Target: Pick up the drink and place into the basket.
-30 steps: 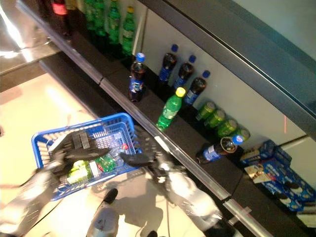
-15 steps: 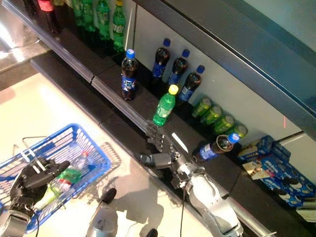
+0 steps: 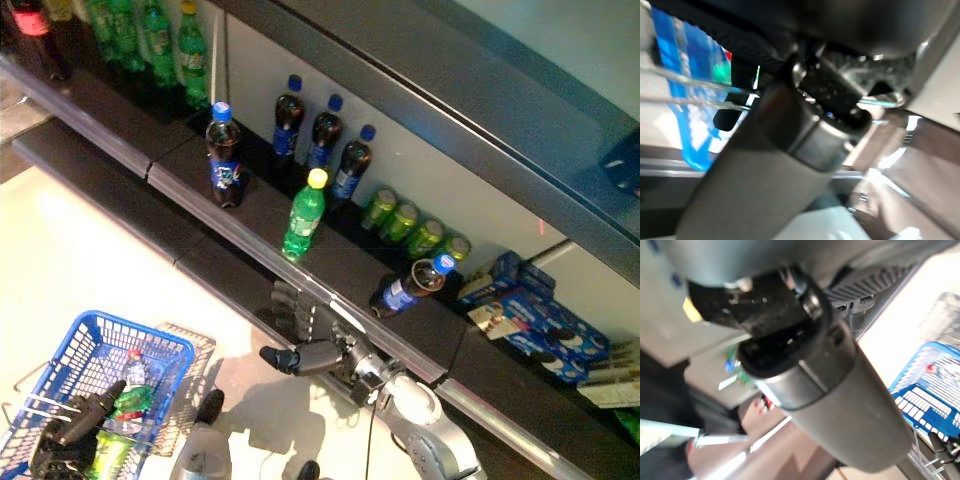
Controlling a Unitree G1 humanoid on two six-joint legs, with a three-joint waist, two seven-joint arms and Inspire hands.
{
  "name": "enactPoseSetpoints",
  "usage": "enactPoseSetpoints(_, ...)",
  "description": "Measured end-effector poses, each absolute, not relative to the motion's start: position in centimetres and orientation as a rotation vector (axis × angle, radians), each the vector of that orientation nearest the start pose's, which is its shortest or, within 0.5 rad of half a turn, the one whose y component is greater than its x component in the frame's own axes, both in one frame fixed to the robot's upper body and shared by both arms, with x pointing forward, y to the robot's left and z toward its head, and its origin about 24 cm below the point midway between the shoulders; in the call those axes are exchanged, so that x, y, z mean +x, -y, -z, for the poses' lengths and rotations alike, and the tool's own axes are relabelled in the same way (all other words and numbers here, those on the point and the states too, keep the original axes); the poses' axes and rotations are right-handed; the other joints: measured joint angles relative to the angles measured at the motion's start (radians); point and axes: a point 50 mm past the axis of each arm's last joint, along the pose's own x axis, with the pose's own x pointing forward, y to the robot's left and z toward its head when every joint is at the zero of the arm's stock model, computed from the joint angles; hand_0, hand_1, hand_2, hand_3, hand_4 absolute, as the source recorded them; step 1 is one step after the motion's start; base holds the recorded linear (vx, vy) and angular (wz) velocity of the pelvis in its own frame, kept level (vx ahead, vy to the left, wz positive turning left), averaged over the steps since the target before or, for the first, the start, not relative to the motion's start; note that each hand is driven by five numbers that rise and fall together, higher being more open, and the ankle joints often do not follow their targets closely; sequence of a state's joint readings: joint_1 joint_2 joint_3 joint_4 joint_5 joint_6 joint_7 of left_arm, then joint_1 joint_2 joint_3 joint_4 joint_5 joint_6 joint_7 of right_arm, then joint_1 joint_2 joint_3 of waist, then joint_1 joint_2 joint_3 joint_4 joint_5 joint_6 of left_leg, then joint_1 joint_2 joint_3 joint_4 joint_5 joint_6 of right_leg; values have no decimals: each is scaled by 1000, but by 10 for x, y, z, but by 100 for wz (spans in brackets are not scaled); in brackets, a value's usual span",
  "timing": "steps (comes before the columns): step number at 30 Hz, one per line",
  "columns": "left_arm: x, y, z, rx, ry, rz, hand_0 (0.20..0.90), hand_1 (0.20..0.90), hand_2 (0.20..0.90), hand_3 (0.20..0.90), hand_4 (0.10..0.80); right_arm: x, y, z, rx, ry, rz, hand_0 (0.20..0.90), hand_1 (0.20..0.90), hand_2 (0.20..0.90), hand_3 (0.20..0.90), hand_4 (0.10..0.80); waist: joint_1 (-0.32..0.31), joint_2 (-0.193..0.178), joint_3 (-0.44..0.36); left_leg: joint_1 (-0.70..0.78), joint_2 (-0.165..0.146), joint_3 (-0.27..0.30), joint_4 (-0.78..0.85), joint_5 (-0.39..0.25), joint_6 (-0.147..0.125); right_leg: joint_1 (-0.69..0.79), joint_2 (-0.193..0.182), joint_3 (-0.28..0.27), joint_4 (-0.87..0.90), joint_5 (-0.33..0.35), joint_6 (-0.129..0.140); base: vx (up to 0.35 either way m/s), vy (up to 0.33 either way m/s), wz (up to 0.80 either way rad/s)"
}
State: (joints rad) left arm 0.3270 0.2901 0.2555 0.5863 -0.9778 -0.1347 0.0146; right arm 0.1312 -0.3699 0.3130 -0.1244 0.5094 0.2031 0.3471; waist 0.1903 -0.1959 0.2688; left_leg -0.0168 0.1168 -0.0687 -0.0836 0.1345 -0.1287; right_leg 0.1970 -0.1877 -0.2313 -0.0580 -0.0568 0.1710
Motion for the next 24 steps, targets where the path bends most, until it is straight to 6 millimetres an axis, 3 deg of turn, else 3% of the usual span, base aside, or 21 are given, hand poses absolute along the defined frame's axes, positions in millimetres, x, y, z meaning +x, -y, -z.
enactPoseSetpoints(3,75,-301,115,-681,-555,-929,300,300,300,200,100,194,127,25,251,-470,-597,900,900,900,900,800,-35,5,-39,17,6,34,-1,-5,2,-6,-3,21,-1,11,1,5,9,-35)
enactPoseSetpoints(6,80,-301,124,-702,-587,-991,300,300,300,200,100,177,137,70,269,-662,-478,900,900,900,900,800,-68,17,-59,34,17,64,-7,-10,-1,-3,-2,19,-11,22,-4,-4,15,-33)
enactPoseSetpoints(11,75,-286,140,-712,-705,-1032,300,300,300,200,100,131,167,129,161,-956,-245,900,900,900,900,800,-123,76,-130,33,20,79,-8,-14,1,-9,-6,21,-24,35,3,-3,6,-11)
enactPoseSetpoints(18,47,-264,156,-716,-850,-1087,300,300,300,200,100,64,197,162,113,-1205,-48,900,900,900,900,800,-139,145,-231,33,24,78,-5,-19,-4,-9,9,21,-33,33,-1,0,0,0)
enactPoseSetpoints(24,37,-264,158,-700,-873,-1110,300,300,300,200,100,48,200,169,154,-1224,50,900,900,900,900,800,-134,143,-254,33,31,79,-8,-19,-10,-8,12,22,-33,29,-11,0,0,0)
